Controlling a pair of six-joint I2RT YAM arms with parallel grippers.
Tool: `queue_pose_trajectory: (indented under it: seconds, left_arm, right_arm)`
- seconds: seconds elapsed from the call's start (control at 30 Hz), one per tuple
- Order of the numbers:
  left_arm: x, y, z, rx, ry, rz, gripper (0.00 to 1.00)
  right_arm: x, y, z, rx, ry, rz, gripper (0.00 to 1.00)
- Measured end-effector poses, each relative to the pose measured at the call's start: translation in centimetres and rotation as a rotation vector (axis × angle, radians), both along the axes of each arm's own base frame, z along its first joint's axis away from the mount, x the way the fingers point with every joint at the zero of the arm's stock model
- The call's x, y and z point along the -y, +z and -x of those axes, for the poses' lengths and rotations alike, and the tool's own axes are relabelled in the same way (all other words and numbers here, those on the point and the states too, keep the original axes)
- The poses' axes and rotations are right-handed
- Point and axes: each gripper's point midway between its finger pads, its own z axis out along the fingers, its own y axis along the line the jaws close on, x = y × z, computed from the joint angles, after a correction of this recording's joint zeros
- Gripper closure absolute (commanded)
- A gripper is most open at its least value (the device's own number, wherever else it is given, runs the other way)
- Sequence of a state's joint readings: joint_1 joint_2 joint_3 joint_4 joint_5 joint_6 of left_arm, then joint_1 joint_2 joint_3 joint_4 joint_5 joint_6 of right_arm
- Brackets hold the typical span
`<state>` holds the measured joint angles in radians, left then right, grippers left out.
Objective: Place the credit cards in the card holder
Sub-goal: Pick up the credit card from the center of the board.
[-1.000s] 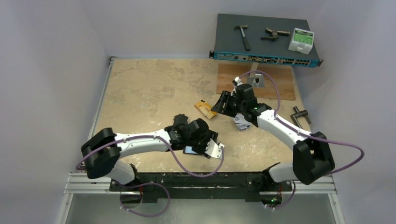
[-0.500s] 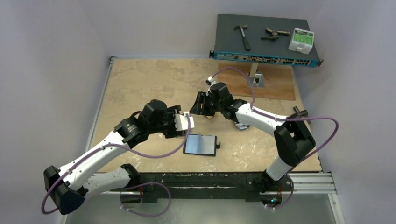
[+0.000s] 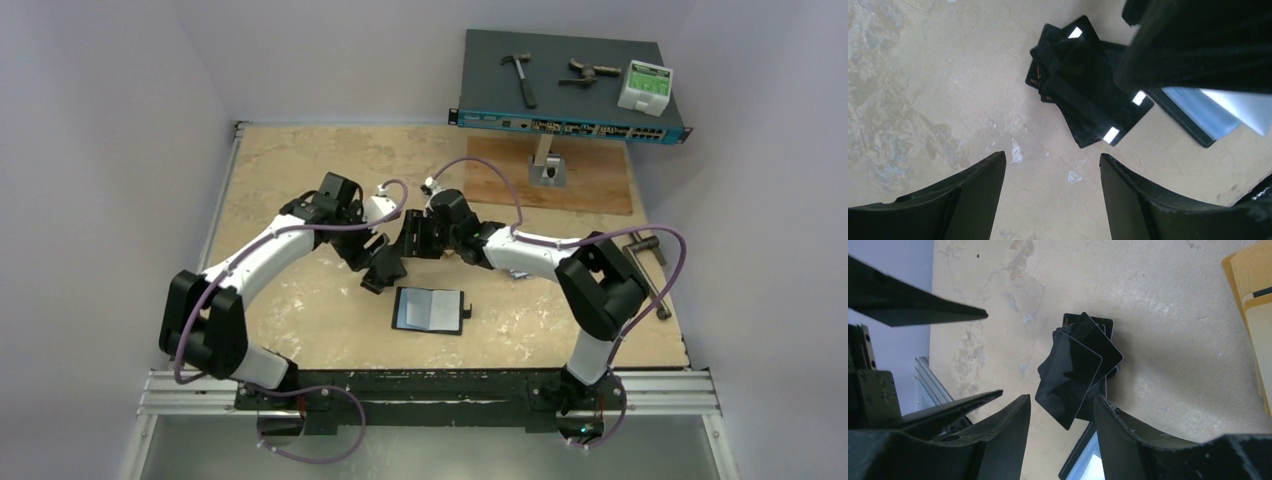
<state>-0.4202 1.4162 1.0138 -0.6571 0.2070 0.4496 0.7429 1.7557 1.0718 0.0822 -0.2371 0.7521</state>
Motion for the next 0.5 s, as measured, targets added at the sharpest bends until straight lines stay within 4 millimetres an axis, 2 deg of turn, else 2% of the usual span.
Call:
queue_pose_trajectory:
  seconds: [0.17,0.5]
  left_arm:
    - [1.1,-0.4,-2.1,-0.100,0.081,0.085,0.30]
    - [1.5,-2.3,-1.8,-0.250,0.129,0.186,0.32]
  right_arm:
    - [-0.3,-1.9,0.1,-0.032,0.015,0.014,0.52]
    - [-1.0,-3.7,0.7,-0.077,0.029,-0.032,0.54]
